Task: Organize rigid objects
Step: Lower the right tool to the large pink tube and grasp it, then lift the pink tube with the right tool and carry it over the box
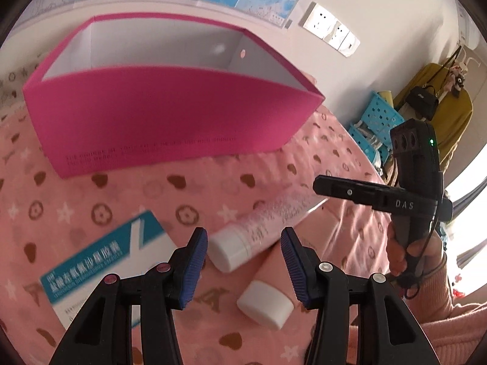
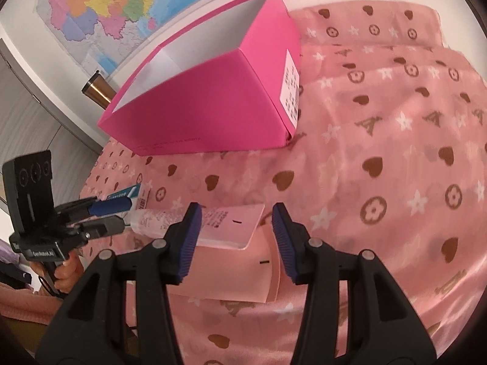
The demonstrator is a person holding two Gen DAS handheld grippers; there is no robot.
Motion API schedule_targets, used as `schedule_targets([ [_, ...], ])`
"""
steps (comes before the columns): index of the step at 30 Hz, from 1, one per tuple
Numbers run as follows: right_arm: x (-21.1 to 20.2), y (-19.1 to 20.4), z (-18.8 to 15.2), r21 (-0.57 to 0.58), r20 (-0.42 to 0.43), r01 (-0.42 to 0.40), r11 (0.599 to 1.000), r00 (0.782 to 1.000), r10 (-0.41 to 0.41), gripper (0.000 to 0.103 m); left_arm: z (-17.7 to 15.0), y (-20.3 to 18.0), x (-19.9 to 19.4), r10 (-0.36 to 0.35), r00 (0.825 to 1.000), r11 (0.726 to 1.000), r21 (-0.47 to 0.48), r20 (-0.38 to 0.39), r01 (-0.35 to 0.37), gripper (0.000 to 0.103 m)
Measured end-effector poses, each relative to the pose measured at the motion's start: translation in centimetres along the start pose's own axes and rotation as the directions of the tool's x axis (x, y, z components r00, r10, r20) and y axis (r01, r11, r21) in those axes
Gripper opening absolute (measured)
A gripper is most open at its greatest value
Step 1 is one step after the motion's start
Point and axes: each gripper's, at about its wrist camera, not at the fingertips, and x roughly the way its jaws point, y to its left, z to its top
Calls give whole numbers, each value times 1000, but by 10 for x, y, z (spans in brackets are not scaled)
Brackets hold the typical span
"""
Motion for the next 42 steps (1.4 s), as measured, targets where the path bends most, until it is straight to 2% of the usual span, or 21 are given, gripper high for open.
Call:
schedule_targets([
  [16, 9, -2, -7, 29, -14, -15, 999, 1000, 15, 51, -8, -2, 11, -40, 998, 999, -30, -53, 39, 51],
  [26, 12, 2, -6, -1, -10, -17, 1000, 1000, 17, 51, -7, -6, 19, -30, 997, 999, -24, -69, 29, 51],
  [31, 12, 4, -8, -20, -9, -8, 1000, 1000, 7, 51, -6, -4, 18, -31, 997, 999, -35, -66, 29, 51],
  [42, 0, 16, -8, -55, 32, 14, 998, 999, -12, 51, -2, -12, 8, -20, 999, 1000, 2, -26, 20, 51],
])
